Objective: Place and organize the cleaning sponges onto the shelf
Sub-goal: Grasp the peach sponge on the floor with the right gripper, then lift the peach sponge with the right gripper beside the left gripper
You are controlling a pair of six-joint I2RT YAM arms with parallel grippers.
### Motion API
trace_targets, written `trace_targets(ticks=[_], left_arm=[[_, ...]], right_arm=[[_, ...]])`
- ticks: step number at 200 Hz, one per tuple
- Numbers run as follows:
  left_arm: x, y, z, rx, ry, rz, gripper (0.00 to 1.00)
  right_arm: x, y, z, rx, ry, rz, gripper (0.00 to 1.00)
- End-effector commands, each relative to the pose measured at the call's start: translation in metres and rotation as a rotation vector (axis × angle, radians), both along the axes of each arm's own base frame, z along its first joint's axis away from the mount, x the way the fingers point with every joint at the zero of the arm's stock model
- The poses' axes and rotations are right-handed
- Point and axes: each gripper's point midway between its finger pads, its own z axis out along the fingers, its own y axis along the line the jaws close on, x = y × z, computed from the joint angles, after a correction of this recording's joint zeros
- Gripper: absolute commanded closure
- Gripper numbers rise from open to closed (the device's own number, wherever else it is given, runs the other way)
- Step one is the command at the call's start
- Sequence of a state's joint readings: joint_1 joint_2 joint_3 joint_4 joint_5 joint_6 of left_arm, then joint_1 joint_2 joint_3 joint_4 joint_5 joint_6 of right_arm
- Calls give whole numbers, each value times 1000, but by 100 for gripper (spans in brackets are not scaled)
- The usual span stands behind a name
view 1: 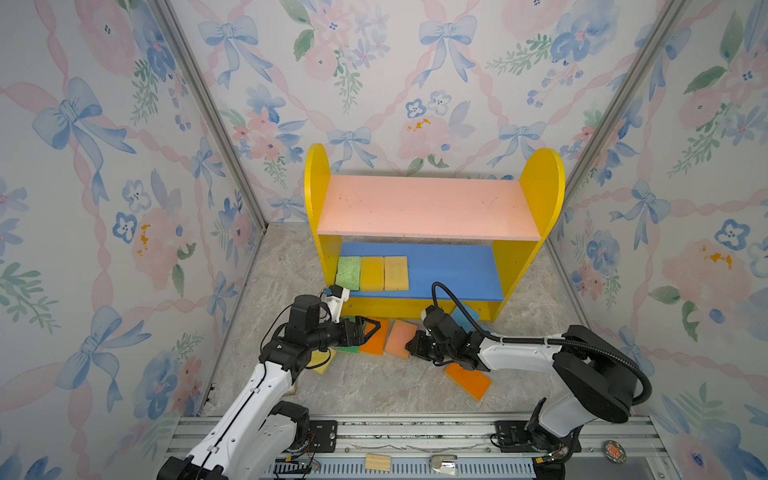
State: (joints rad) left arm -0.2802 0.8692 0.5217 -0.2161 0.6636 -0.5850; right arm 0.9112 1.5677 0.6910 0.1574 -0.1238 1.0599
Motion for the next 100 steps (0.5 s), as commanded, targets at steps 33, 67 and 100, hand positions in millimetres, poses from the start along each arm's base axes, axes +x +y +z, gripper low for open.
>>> trace_targets(ticks=[33, 67, 100], left_arm=[[-12, -18, -15, -86, 85, -26, 2], [-15, -34, -13, -135, 95, -54, 2], [-16, -45, -15, -173, 112, -62, 7]], right_arm=[[-17, 0, 47, 36, -56, 137, 91], [-40, 15, 78, 94, -99, 281, 91], [-56, 23, 100, 114, -150, 359, 90]])
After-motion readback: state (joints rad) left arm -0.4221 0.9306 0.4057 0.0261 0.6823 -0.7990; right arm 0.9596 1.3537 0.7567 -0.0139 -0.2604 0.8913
